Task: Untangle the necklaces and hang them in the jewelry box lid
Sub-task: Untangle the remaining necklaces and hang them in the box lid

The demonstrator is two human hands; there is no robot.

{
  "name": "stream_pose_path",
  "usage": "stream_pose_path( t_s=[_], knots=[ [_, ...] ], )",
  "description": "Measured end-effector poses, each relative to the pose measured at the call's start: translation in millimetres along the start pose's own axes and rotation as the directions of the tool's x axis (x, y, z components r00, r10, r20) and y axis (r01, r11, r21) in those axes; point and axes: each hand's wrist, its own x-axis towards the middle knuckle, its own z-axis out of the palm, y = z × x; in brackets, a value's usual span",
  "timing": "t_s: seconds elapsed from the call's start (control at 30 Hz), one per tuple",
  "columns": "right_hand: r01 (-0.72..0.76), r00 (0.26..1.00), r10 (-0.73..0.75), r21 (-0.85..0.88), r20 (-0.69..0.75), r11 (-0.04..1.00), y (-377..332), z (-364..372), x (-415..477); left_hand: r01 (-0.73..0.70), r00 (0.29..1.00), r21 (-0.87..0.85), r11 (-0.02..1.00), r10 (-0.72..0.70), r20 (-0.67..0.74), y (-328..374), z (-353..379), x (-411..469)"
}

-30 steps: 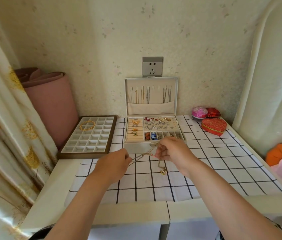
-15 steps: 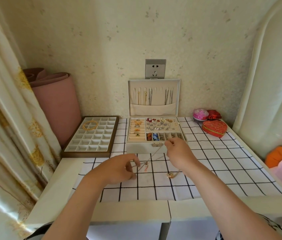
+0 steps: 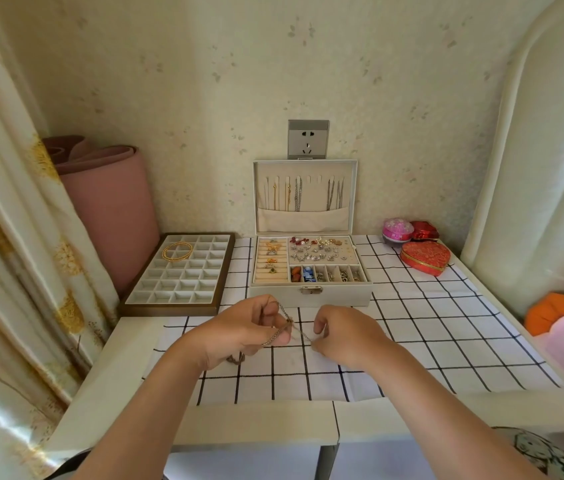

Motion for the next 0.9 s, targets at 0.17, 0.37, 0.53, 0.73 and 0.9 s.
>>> stream_pose_path(
  t_s=[0.17,0.37,0.53,0.73,0.9],
  knots=[
    [0.187,0.979,-0.193,0.084,0.060,0.979,-6,-3,-5,-0.044,0.997,-0.017,0.999,0.045,0.057,-1,1,2],
    [0.148,0.966,-0.245,0.594,0.086,0.791,-14,-2,-7,-0.103,0.980,-0.125,0.987,0.122,0.158,-4,-3,3],
    [0.054,0.952,-0.273,0.806,0.136,0.589,-16,-8,-9,-0.087,0.984,-0.260,0.962,0.124,0.129,-1,-10,1],
    [0.048,0.965,-0.245,0.858,0.092,0.511,-17,-13,-5,-0.132,0.991,-0.091,0.987,0.129,-0.042,-1,-14,2],
    [0.041,0.971,-0.212,0.787,0.115,0.615,-18,-10,0,-0.126,0.992,-0.149,0.981,0.121,-0.043,-5,-11,7]
  ],
)
